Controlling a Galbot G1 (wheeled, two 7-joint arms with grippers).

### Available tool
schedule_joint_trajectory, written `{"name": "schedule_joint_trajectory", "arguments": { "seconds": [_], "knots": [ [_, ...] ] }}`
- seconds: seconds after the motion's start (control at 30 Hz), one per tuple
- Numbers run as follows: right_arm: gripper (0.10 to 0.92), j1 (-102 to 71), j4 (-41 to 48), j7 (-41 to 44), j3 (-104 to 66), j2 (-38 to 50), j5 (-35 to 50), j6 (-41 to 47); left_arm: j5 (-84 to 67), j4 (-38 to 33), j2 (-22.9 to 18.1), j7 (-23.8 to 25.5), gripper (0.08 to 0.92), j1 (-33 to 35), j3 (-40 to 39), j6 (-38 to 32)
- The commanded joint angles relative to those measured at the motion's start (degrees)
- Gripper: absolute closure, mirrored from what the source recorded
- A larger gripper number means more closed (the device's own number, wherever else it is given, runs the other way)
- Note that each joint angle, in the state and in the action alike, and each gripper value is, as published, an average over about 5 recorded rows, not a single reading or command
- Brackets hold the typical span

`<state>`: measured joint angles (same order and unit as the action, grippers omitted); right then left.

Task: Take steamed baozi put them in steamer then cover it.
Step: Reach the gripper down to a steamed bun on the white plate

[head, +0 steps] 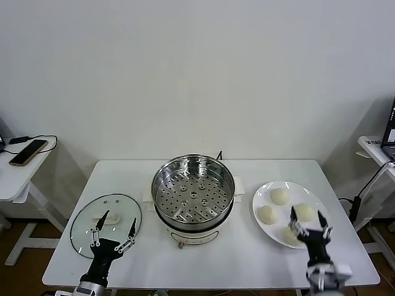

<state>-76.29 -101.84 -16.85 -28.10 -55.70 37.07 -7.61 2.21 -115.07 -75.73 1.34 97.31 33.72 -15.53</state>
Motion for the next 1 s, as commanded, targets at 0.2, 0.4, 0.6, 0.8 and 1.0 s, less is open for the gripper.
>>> {"name": "schedule_joint_trajectory", "arguments": {
  "seconds": [0.2,0.4,0.6,0.8,1.0],
  "knots": [
    [0.203,43.1,33.5,31.9,29.2,21.4,8.4,7.0,-0.1,-2.1,-0.1,0.0,0.177,0.4,-0.7,-0.8],
    [0.203,59.6,44.7,71.0,45.3,24.4,-8.7,6.0,0.0,-2.6,-0.3,-0.1,0.177,0.9,-0.8,-0.9],
    [0.203,74.5,50.5,89.6,58.8,21.1,-27.8,3.3,0.3,-2.8,-0.6,-0.2,0.177,1.5,-1.1,-0.9],
    [0.203,79.3,53.8,94.4,64.3,16.1,-41.9,1.6,0.4,-3.2,-1.1,-0.3,0.177,1.7,-1.1,-0.7],
    [0.203,80.4,57.1,91.8,65.9,11.5,-46.0,1.1,0.5,-3.3,-1.3,-0.3,0.177,2.1,-1.0,-0.7]
  ]
}}
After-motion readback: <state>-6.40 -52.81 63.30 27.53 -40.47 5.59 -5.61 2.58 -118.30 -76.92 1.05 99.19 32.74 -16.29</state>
